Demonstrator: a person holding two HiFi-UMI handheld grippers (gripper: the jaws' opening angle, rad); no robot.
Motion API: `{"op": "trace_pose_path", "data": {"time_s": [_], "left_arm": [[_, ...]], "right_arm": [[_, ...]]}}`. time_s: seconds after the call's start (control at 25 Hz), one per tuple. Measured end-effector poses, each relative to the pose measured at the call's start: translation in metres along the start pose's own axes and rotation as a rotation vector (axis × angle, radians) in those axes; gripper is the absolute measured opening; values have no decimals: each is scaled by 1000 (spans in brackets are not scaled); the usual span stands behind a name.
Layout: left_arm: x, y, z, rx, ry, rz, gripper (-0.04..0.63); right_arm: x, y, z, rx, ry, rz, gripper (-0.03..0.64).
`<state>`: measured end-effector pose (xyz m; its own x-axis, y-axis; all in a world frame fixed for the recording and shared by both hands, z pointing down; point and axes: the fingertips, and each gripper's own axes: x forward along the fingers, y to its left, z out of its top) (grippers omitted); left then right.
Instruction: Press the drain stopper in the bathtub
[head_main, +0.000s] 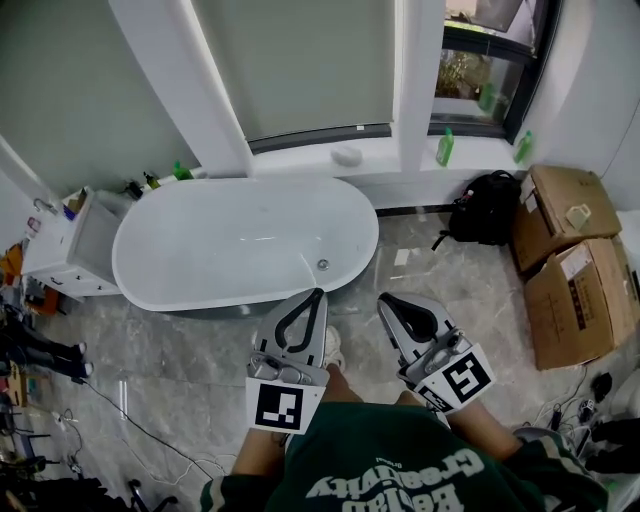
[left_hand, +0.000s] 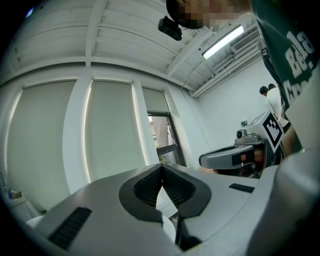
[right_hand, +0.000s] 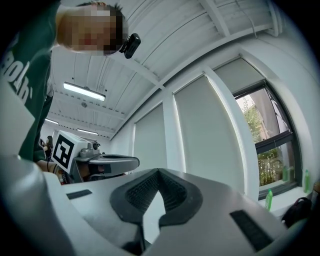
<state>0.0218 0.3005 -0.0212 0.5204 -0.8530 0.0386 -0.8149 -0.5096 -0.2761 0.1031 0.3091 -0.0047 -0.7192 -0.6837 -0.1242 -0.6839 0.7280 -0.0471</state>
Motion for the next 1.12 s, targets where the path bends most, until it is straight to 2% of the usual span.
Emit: {"op": "trace_pose_path", "data": {"time_s": [0.76, 1.12], "left_arm": [[96, 64, -61, -109, 95, -88, 9], [143, 125, -67, -114, 78, -115, 9]], "right_arm": [[93, -68, -50, 48, 114, -62, 14], [171, -98, -50, 38, 128, -70, 14]]}}
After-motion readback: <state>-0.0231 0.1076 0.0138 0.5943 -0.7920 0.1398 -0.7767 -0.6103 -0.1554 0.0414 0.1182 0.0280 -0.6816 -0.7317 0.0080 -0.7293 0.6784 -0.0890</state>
